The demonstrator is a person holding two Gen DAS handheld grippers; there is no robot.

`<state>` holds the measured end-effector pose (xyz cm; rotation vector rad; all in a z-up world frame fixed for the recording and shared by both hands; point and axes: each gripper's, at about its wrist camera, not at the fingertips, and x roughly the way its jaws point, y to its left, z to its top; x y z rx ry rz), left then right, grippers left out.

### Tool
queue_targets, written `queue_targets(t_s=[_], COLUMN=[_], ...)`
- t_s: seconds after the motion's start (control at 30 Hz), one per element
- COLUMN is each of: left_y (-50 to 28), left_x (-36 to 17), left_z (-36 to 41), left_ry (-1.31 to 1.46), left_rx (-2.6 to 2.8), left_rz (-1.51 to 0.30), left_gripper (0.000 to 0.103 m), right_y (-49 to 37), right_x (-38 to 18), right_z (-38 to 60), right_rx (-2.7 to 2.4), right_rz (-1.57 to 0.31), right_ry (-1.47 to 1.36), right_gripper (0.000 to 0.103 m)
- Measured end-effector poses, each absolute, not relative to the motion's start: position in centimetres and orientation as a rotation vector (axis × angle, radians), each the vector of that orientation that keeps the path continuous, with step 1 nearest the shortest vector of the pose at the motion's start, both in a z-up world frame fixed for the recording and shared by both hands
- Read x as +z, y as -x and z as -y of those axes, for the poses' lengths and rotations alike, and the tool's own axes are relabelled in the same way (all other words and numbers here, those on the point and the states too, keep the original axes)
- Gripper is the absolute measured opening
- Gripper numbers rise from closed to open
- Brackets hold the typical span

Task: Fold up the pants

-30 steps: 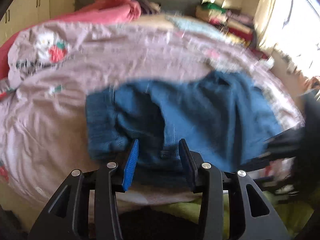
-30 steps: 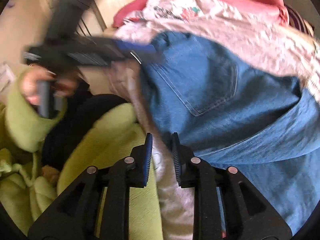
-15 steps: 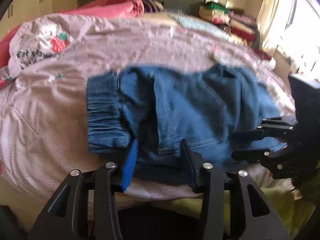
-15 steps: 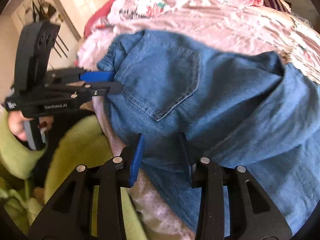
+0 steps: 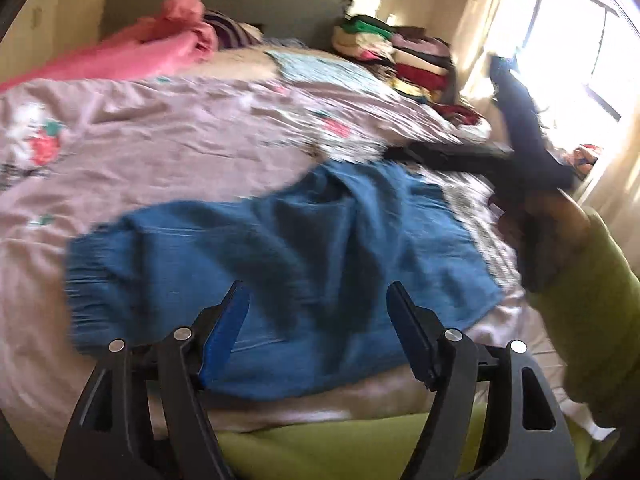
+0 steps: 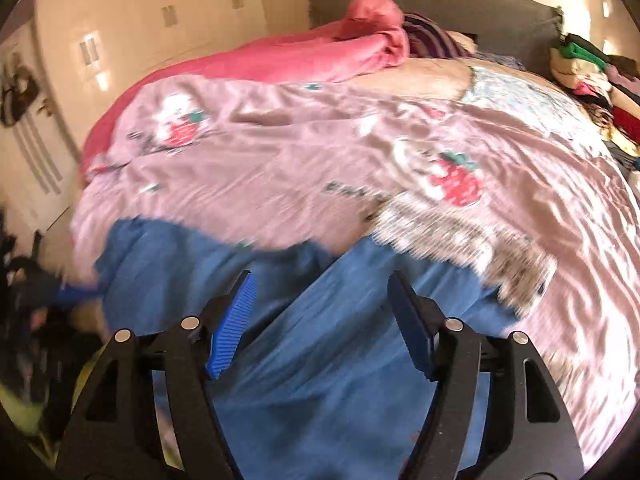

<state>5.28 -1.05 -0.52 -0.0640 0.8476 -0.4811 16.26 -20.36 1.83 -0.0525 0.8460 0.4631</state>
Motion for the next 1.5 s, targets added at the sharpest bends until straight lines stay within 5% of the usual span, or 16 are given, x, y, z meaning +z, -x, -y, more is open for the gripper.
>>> queue_targets(t_s=[0.4,0.47,0.57,0.73,1.13,1.23,1.5], left_y=[-10.3,-10.9,-11.1,-10.9,-8.9,-8.6,-8.1], left_x=[-6.1,-6.5,-6.8,-6.7,-5.2,-4.9,-3.5], left_z=[7.6,7.8,7.9,7.8,7.4,7.6,7.5], left_ry=[0.072,0.064,0.066,0.071,0.032,0.019,-0.077], left_rx=[-0.605,-0.602,-0.608,-0.621,-0.595,-0.574,-0.589], left_rz=[-1.014,-1.021,-1.029,-1.022,-0.963,-0.942,-0.875], left_gripper=[0.066,0.046,0.037,0.037,0.049,0.005,0.004], right_y=[-26.3,-27.3,-28.8,-29.4,-20.4,-17.0,-8.2], right_x=[-3.1,-3.9,-5.3,-6.0,1.7,3.2,3.6], right_z=[17.6,17.1,16.8,18.4,29.2,31.8,36.2], right_rx=[0.329,0.292,0.243,0.210,0.252,0.228,0.178], right_rz=[-1.029,-1.044,-1.074,-1.062,-0.868,-0.823,-0.819], right_ry=[0.101,0.117,0.131,0.129,-0.175,-0.205,-0.276], right_gripper=[0.062,0.062,0.062,0.009,0.005,0.005,0.005])
